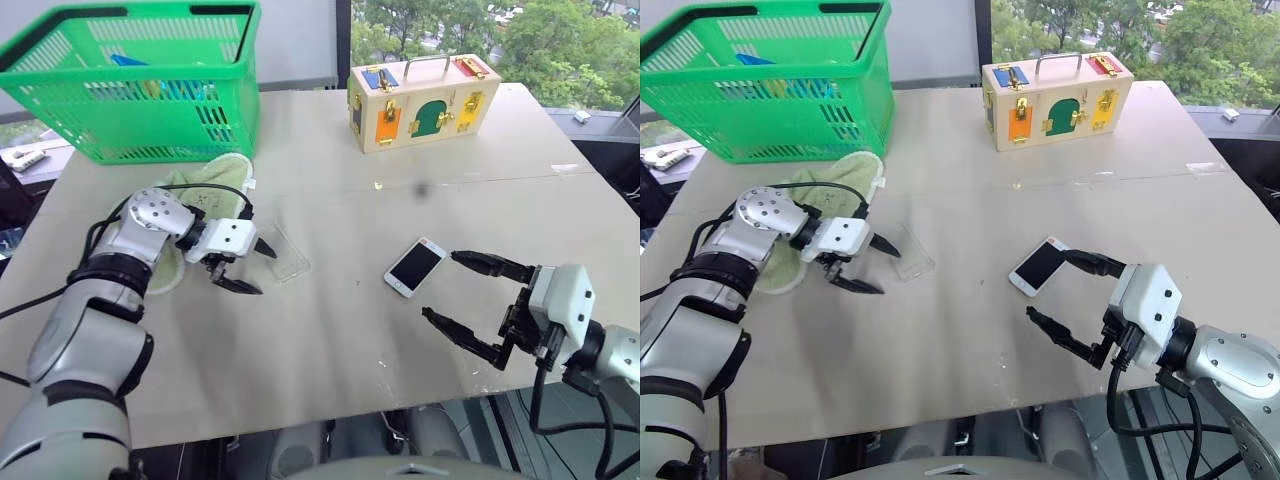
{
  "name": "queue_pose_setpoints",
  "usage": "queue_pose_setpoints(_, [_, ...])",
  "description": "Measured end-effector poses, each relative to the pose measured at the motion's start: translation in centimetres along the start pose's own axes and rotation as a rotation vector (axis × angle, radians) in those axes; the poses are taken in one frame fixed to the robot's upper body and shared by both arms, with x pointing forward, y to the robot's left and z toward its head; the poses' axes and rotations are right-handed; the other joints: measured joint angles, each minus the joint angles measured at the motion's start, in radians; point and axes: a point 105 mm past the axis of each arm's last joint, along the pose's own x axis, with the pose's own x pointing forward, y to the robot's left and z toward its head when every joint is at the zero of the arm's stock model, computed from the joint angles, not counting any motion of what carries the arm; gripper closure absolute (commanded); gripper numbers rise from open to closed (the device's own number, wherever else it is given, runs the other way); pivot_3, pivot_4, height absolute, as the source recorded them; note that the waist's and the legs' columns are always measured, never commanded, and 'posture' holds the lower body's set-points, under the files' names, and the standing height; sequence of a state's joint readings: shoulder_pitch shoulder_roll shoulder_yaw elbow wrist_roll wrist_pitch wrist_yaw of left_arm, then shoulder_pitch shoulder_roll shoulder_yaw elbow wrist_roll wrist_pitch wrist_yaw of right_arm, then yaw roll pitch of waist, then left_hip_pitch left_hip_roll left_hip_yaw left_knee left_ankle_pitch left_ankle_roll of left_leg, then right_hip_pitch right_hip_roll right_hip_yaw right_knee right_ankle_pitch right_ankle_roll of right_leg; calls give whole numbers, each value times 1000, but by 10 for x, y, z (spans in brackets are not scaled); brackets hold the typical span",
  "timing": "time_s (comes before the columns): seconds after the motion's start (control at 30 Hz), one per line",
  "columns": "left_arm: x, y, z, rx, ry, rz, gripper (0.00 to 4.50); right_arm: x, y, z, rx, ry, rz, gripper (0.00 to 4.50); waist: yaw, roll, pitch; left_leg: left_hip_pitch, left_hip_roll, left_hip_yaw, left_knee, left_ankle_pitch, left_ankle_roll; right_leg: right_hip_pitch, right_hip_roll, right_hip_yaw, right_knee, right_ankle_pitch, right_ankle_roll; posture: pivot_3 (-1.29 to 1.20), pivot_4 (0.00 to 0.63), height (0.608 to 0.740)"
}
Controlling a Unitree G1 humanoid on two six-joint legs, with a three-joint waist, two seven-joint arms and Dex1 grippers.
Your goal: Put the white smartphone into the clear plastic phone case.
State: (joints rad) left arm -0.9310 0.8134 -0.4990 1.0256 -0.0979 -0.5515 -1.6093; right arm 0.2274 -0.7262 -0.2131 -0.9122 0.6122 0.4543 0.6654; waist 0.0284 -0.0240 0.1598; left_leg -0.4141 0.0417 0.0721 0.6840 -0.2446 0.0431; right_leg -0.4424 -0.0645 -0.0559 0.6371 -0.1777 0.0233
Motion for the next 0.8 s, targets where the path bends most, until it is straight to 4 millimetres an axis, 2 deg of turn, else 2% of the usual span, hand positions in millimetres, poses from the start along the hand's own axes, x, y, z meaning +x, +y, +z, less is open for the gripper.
queue_pose_setpoints(0.13, [2, 1, -1, -104, -57, 29, 3194, 0, -1, 1, -5, -5, -2, 0, 7, 1, -1, 0, 4, -3, 2, 0, 0, 0, 0, -2, 3, 0, 0, 0, 150, 740])
queue_pose_setpoints(0.2, [2, -1, 2, -150, -85, 26, 4175, 1, -2, 1, -4, -4, -2, 0, 5, 1, -1, 0, 4, -3, 2, 0, 0, -1, 0, -1, 3, 0, 0, 0, 150, 740])
queue_pose_setpoints(0.23, [3, -1, 4, -165, -93, 22, 4414, 1, -2, 0, -3, -3, -4, 0, 4, 1, -1, 0, 4, -2, 3, 0, 0, -1, -1, -1, 3, 0, 0, 0, 150, 740])
queue_pose_setpoints(0.43, [2, -12, 22, -289, -202, 12, 4414, 5, -5, 3, -18, -18, 4, 0, -13, 0, 0, -6, 3, -1, 2, -1, 1, -5, 0, 1, 2, -2, 3, 0, 150, 740])
queue_pose_setpoints(0.53, [3, -20, 34, -330, -189, 18, 4414, 5, -6, 2, -15, -15, 4, 0, -14, -1, 0, -6, 3, -1, 1, -1, 2, -5, 0, 1, 1, -3, 4, 0, 150, 740])
queue_pose_setpoints(0.7, [14, -17, 71, -342, -244, 63, 4414, 6, -7, 2, -18, -16, 7, 0, -9, -1, 1, -5, 1, -2, 2, -1, 2, -4, 0, 2, 2, -3, 4, 0, 150, 740])
queue_pose_setpoints(0.8, [19, -12, 78, -332, -249, 107, 4414, 7, -8, 3, -27, -19, 9, 0, -13, -1, 1, -3, 1, -2, 2, -1, 2, -4, 0, 3, 2, -3, 4, 0, 150, 740])
